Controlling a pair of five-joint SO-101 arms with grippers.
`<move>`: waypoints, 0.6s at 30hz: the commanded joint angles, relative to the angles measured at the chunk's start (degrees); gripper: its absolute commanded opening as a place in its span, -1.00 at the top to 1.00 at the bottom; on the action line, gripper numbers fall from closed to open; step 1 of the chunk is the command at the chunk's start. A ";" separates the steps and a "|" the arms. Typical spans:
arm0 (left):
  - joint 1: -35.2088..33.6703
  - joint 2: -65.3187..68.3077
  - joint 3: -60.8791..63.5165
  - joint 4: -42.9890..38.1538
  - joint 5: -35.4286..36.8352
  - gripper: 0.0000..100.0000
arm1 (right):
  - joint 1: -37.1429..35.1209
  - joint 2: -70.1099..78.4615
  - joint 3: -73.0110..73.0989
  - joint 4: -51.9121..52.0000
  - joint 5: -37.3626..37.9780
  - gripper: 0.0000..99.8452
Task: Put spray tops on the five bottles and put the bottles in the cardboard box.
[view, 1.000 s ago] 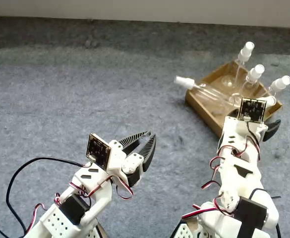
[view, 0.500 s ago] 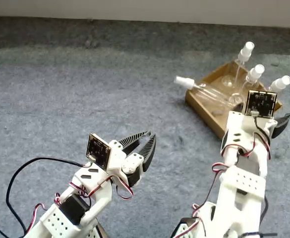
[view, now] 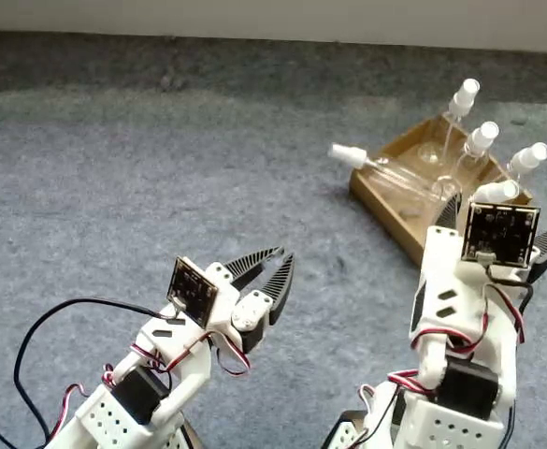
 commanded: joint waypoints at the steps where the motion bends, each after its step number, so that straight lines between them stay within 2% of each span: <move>1: -1.01 -0.31 -0.31 -1.23 -5.10 0.94 | -2.42 -2.86 -4.88 4.97 0.26 0.30; 4: -3.65 -0.31 -2.07 -1.05 -6.86 0.99 | -4.79 -4.53 -5.85 8.22 0.26 0.50; 13: -20.44 -0.31 -9.80 -0.97 -7.03 0.99 | -10.51 -14.02 -5.85 14.81 0.26 0.97; 18: -28.09 -0.31 -12.79 -0.97 -7.03 0.99 | -11.21 -18.24 -5.85 18.77 0.26 0.99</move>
